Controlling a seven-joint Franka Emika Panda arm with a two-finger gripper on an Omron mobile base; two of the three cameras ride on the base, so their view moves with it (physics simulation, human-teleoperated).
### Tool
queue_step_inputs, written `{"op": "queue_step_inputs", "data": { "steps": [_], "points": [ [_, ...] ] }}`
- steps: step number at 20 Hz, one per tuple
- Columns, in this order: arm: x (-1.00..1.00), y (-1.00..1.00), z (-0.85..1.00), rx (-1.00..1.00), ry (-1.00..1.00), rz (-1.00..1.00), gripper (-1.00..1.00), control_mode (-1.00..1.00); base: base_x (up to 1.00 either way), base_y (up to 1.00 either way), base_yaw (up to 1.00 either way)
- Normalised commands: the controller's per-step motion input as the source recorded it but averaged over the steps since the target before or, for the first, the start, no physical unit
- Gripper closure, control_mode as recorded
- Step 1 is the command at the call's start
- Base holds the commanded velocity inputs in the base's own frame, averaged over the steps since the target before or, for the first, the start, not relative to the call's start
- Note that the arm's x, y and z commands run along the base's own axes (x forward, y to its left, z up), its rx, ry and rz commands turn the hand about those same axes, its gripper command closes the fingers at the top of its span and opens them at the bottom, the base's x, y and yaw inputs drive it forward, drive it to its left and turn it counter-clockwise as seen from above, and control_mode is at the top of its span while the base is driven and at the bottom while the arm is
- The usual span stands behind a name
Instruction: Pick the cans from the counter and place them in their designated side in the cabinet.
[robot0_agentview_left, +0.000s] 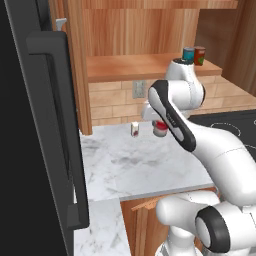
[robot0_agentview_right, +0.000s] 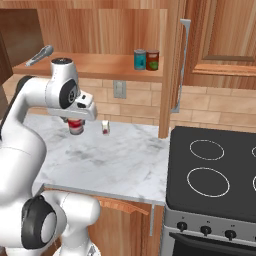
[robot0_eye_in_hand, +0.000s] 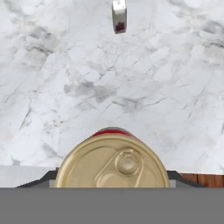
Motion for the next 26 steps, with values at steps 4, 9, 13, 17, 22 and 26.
{"op": "queue_step_inputs", "data": {
  "steps": [4,9,13,17,22,26],
  "points": [
    [-0.22,-0.16,0.19,0.00,-0.07,-0.01,1.00,-1.00,0.00,0.00,0.00],
    [-0.08,-0.12,0.21,0.00,-0.10,0.00,1.00,-1.00,0.00,0.00,0.00],
    [0.00,-0.12,0.22,-0.01,-0.11,-0.01,1.00,-1.00,0.00,0.00,0.00],
    [0.00,-0.07,0.23,0.00,-0.08,-0.01,1.00,-1.00,0.00,0.00,0.00],
    [0.11,-0.05,0.25,0.00,-0.04,-0.01,1.00,-1.00,0.00,0.00,0.00],
    [0.14,-0.03,0.27,0.00,-0.02,0.00,1.00,-1.00,0.00,0.00,0.00]
  ]
}}
